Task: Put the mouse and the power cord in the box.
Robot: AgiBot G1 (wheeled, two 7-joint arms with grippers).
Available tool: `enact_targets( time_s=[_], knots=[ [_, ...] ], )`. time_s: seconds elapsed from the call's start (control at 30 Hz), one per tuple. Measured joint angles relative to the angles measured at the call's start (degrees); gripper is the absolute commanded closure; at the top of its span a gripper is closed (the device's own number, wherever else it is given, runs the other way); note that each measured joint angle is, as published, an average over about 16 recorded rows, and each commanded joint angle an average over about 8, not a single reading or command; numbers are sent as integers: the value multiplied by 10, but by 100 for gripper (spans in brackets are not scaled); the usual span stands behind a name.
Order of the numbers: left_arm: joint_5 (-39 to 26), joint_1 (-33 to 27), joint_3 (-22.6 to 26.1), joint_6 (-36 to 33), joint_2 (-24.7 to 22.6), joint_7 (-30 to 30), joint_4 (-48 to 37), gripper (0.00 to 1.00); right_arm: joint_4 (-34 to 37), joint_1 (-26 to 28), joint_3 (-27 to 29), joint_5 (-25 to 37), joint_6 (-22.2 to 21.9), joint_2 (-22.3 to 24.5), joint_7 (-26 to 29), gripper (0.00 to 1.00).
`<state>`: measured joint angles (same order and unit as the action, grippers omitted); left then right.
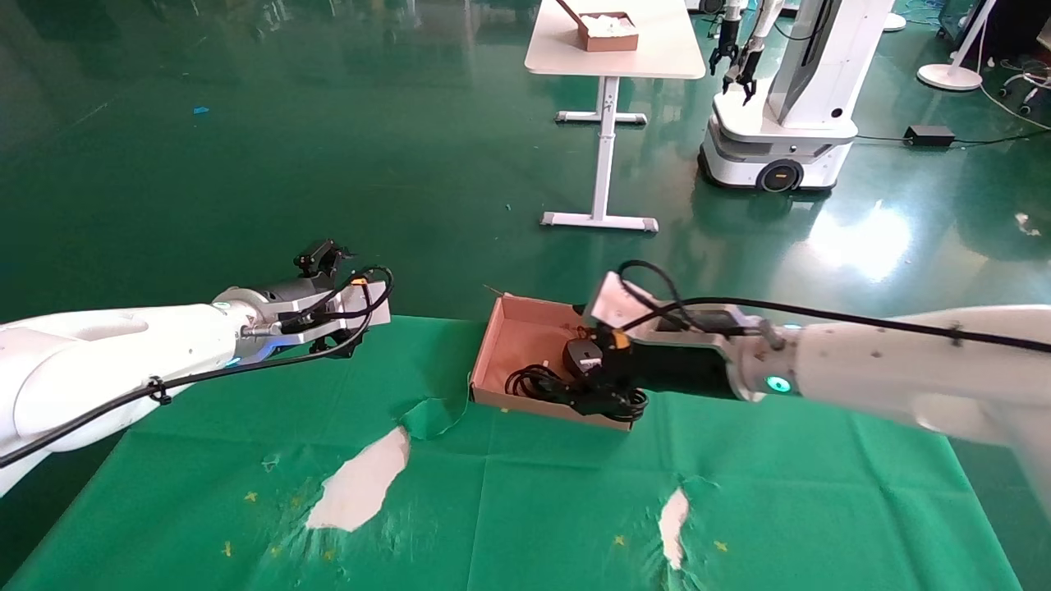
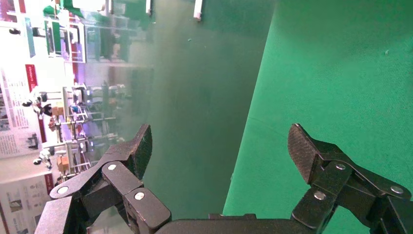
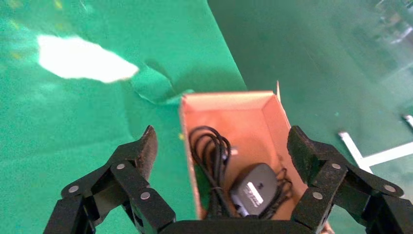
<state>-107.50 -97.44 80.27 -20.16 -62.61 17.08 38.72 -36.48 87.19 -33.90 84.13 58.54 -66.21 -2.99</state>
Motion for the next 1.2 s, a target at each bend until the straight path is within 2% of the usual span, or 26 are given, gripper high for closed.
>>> enact_targets(
  time_s=[0.33,0.57,1.2],
  knots=[
    [2,1,-2,-2,1,0,1,0,-85,-59,41,-97,62,72,32,0],
    [32,18,-31,-32,14,-3,17,0,-146,-101,70,-166,107,123,54,0],
    [228,125,-223,-228,96,-22,121,0,-311,-215,150,-354,228,261,115,0]
  ],
)
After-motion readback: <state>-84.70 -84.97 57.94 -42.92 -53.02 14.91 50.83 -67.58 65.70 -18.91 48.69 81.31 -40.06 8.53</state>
